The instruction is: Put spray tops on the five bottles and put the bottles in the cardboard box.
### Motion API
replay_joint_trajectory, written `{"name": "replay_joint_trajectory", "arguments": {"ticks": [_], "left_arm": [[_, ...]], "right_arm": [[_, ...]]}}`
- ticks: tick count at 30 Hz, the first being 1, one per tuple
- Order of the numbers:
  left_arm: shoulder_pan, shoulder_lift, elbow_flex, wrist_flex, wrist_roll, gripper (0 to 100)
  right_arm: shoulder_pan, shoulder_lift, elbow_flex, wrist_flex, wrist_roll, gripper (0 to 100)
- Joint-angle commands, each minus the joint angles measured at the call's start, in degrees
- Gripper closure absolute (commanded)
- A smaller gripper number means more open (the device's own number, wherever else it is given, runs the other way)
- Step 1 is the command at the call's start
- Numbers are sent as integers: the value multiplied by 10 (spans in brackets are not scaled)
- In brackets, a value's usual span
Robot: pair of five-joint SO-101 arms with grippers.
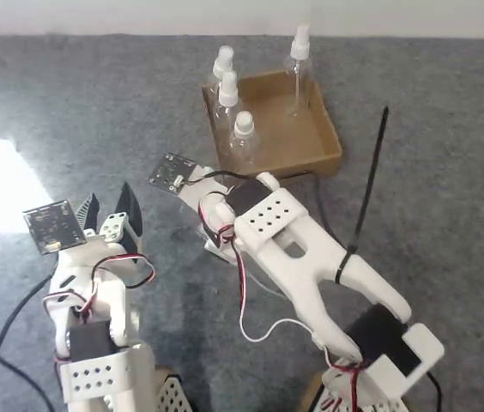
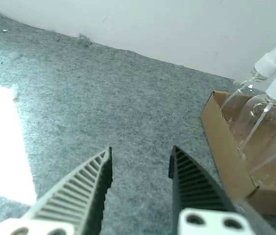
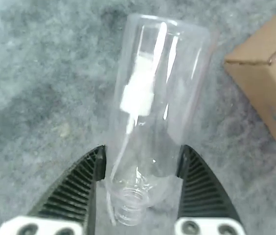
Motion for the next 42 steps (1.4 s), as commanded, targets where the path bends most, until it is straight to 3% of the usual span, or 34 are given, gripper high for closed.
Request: {"name": "replay_joint_trajectory", "arguments": {"ticks": [1,17,23,42], "left_arm": [[0,-5,-8,-20,4,819],[0,-5,-8,-20,4,819],[0,-5,-8,-20,4,819],[-1,-5,-8,-20,4,819]], "right_arm": [[8,-70,-30,42,6,922],[8,-207,-29,213,-5,922],[9,-211,-29,235,-127,922],[13,-264,62,229,-398,922]]}}
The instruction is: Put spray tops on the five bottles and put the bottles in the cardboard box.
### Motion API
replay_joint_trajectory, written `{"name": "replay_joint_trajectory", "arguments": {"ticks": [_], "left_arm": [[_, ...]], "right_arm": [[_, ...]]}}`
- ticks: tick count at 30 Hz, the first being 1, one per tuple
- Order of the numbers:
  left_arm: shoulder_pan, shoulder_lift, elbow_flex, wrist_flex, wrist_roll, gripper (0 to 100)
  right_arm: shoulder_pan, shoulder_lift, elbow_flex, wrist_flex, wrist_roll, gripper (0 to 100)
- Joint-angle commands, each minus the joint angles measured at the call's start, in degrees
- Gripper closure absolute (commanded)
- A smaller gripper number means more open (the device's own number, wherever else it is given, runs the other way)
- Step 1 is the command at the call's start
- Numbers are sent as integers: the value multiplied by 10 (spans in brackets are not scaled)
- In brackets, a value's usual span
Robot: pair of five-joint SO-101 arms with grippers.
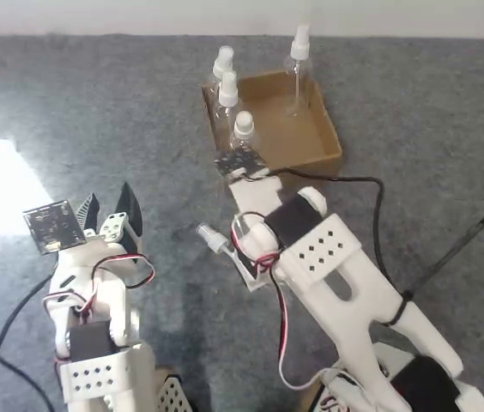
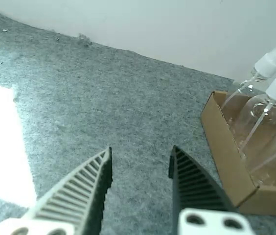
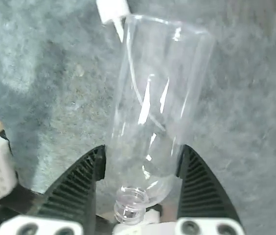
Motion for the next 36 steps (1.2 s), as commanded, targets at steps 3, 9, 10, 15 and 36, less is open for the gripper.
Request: {"name": "replay_joint_trajectory", "arguments": {"ticks": [3,9,10,15,36], "left_arm": [[-2,-5,-8,-20,4,819],[-2,-5,-8,-20,4,819],[-2,-5,-8,-20,4,819],[-2,-5,-8,-20,4,819],[1,-5,-7,-20,-11,819]], "right_arm": [[9,-67,25,1,-91,922],[17,-105,79,-22,-192,922],[29,-109,92,-37,-205,922],[103,-123,141,-120,-221,922],[335,-116,149,-189,-358,918]]}}
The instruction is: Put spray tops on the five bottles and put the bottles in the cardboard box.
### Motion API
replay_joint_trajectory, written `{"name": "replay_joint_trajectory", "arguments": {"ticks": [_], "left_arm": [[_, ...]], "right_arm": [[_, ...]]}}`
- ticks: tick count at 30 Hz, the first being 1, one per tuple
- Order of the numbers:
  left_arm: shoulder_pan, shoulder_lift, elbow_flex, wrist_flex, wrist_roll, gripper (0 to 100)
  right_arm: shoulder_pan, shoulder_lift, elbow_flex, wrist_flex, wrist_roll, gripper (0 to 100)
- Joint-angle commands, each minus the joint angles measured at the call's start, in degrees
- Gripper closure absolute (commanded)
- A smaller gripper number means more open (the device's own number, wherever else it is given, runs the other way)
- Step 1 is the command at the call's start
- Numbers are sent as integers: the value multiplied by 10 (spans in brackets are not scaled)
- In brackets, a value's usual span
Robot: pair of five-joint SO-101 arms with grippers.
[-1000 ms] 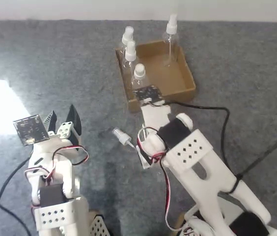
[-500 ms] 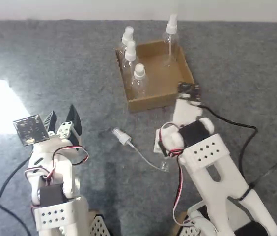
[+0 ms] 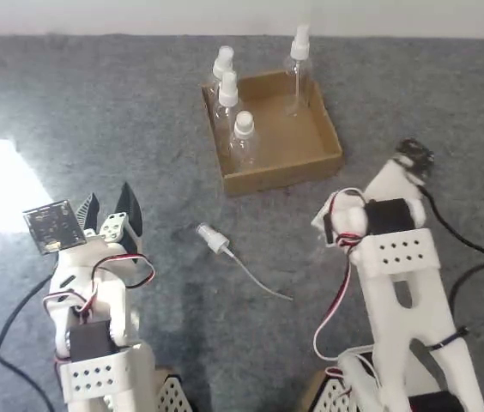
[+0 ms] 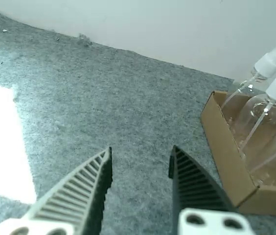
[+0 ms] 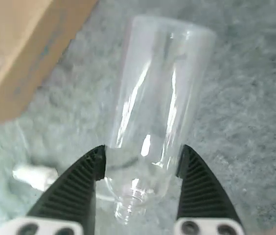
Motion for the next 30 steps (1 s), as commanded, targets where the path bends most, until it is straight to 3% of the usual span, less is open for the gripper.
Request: {"name": "replay_joint_trajectory", "arguments": {"ticks": [1,16,30], "left_arm": [[1,-5,-7,-20,-14,819],[1,-5,-7,-20,-15,819],[1,-5,-7,-20,-15,819]], "right_arm": [[22,-18,-5,-15,-26,918],[23,-7,-5,-88,-102,920],[80,214,-63,-156,-162,918]]}}
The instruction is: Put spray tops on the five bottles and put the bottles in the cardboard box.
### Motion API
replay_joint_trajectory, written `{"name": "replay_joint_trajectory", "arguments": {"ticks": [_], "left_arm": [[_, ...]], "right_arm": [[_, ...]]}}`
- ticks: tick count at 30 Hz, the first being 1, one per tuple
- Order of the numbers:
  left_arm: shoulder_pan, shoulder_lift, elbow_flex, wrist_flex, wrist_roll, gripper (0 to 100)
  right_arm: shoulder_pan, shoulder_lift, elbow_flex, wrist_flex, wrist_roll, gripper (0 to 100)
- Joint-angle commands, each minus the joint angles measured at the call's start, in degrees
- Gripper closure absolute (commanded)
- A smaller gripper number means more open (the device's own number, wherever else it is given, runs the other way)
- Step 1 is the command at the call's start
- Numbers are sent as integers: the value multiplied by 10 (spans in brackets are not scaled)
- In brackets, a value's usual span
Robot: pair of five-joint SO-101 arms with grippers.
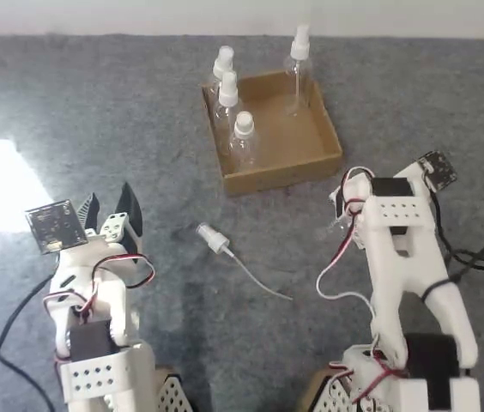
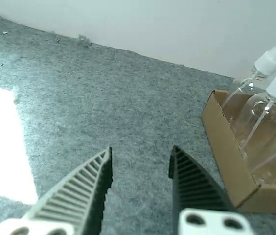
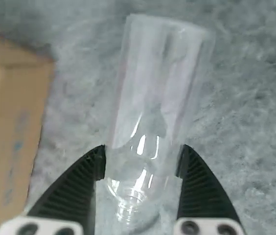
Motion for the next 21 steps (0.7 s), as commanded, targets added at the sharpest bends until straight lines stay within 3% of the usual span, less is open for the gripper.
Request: {"name": "replay_joint_trajectory", "arguments": {"ticks": [1,8,14,21], "left_arm": [[1,-5,-7,-20,-8,819],[1,-5,-7,-20,-8,819],[1,-5,-7,-20,-8,819],[1,-5,-7,-20,-8,819]], "right_arm": [[19,16,-48,-11,-23,918],[35,44,-69,-12,-30,912],[23,62,-73,-12,-28,747],[1,45,-85,-7,-28,757]]}}
